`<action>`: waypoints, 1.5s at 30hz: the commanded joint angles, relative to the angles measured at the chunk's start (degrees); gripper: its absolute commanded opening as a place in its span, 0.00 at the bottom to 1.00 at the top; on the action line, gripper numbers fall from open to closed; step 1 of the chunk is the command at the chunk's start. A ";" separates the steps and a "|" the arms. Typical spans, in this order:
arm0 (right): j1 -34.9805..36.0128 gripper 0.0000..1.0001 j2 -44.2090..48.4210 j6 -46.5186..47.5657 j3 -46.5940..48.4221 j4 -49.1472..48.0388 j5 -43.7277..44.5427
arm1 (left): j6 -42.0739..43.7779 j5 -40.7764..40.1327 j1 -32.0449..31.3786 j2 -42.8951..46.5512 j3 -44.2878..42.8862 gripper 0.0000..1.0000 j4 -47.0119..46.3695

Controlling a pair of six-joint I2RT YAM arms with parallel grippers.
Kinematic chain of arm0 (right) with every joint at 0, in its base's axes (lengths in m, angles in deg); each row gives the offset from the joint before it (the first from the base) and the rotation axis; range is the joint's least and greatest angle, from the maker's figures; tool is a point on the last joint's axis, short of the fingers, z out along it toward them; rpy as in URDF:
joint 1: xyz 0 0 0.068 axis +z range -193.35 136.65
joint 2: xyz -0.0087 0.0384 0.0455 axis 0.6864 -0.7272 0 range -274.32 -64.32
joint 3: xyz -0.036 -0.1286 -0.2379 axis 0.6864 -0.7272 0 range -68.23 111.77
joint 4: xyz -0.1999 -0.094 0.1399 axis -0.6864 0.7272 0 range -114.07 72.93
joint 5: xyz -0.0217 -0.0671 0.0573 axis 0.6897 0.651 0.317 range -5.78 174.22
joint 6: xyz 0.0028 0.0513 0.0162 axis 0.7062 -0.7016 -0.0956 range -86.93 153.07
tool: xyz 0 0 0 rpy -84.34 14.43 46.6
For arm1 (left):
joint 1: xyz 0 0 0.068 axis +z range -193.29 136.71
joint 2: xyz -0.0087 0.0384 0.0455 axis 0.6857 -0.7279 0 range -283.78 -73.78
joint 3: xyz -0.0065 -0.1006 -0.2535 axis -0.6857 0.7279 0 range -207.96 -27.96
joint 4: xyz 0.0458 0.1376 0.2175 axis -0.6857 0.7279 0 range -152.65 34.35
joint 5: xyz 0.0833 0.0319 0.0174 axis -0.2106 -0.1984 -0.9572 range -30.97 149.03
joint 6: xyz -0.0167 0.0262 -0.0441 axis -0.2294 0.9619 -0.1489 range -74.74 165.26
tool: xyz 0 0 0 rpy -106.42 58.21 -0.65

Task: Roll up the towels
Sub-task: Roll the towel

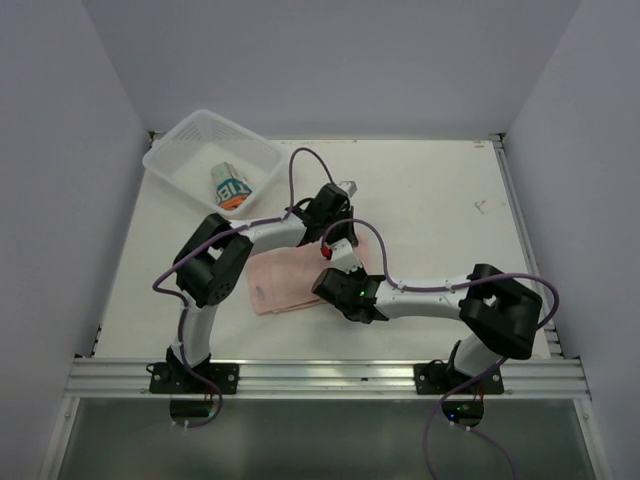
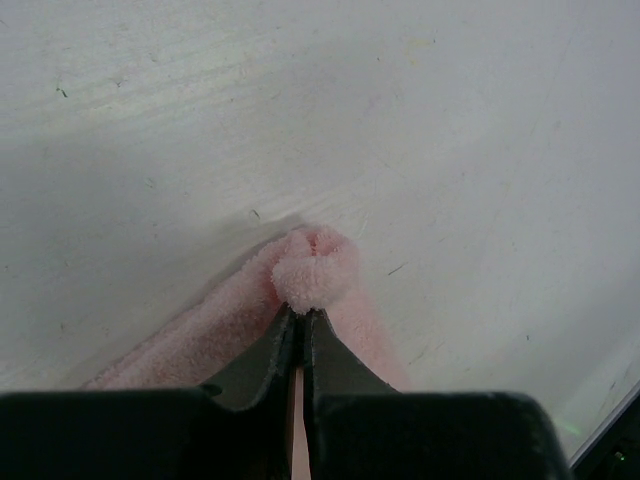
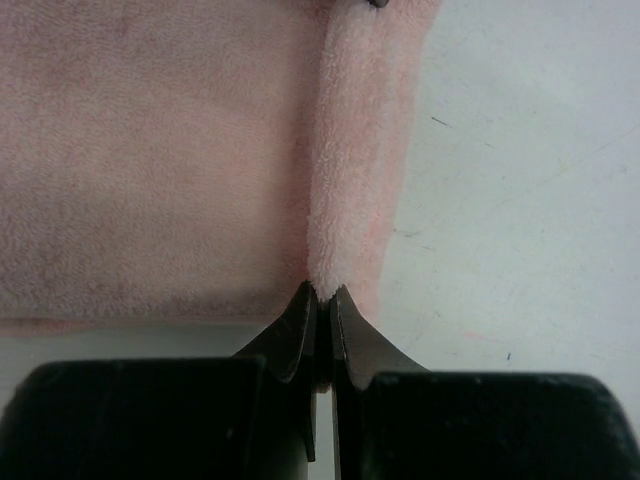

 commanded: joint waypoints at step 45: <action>-28.56 0.51 23.23 -20.55 -16.65 -22.97 -40.65 | 1.64 -6.29 1.44 2.64 11.66 0.00 -11.14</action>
